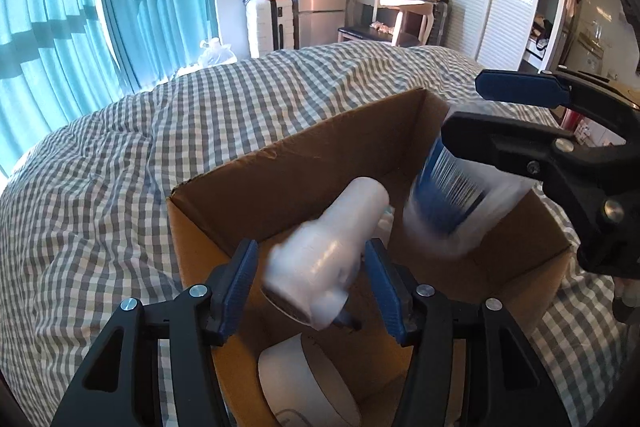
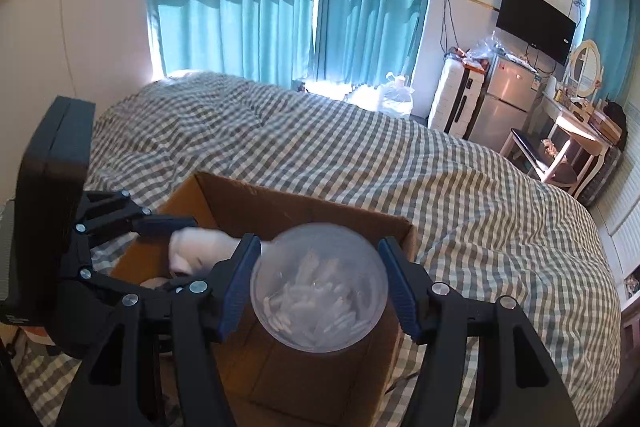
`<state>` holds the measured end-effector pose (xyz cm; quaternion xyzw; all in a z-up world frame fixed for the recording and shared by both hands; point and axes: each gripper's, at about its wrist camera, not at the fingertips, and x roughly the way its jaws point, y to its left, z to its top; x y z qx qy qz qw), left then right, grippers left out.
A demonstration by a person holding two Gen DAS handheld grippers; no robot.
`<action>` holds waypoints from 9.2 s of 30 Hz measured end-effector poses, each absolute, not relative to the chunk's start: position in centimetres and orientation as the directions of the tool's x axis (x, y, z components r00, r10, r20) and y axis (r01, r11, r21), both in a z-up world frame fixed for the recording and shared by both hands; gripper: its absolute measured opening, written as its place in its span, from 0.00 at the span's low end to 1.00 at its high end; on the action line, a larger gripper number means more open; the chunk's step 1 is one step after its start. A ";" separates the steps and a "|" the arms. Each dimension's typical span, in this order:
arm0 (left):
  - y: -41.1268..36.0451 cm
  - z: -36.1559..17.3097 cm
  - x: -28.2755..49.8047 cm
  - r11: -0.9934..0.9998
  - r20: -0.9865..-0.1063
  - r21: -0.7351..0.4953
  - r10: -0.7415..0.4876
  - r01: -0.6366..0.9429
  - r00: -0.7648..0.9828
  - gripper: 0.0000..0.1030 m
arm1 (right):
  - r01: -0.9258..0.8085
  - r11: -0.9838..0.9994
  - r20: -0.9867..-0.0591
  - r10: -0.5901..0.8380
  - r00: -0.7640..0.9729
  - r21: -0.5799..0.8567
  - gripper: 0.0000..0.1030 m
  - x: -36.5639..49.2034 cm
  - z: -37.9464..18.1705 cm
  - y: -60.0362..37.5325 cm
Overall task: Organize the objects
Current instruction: 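Carry the white device and floss jar into the box and release both, then move both tools toward the tissue pack and black case beside the box, then grasp the Vinda tissue pack with the left tool while the right tool grasps the black case, then carry tissue pack and black case over the box and open both tools to drop them, then move both tools back to the white spray tube and earbud case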
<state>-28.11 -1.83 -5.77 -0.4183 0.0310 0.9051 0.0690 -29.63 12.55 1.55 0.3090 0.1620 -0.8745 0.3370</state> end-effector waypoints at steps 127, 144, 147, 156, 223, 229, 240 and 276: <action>-4.0 -11.5 -12.6 -0.990 -0.834 -0.085 0.009 0.112 -0.552 0.81 | 0.697 -0.717 -0.918 -0.260 -0.298 -0.023 0.61 -17.4 -13.1 14.6; -3.6 -10.6 -10.8 -0.992 -0.825 -0.069 -0.004 0.107 -0.565 0.81 | 0.651 -0.759 -0.843 -0.373 -0.387 0.037 0.55 -16.1 -8.5 18.3; -3.2 -10.2 -10.2 -0.993 -0.821 -0.069 0.001 0.097 -0.571 0.81 | 0.641 -0.766 -0.839 -0.373 -0.396 0.038 0.55 -15.5 -8.3 19.2; -2.8 -9.5 -8.5 -0.993 -0.816 -0.081 0.016 0.086 -0.578 0.81 | 0.645 -0.762 -0.835 -0.385 -0.394 0.047 0.53 -12.5 -7.9 19.6; -3.2 -6.2 -28.9 -0.985 -0.716 -0.079 0.163 -0.153 -0.679 0.82 | 0.649 -0.761 -0.716 -0.442 -0.540 -0.021 0.53 -31.4 -0.4 11.0; -2.8 -6.0 -28.1 -0.985 -0.720 -0.069 0.157 -0.156 -0.676 0.92 | 0.632 -0.775 -0.684 -0.467 -0.559 0.012 0.66 -30.9 1.0 11.9; -2.5 -1.1 -24.8 -0.989 -0.673 -0.045 0.136 -0.143 -0.727 0.94 | 0.610 -0.792 -0.591 -0.494 -0.637 0.005 0.73 -27.0 7.2 14.8; -1.3 -9.8 -10.8 -0.996 -0.810 -0.019 -0.038 0.092 -0.585 0.95 | 0.618 -0.785 -0.756 -0.423 -0.500 0.031 0.73 -12.3 -5.1 21.2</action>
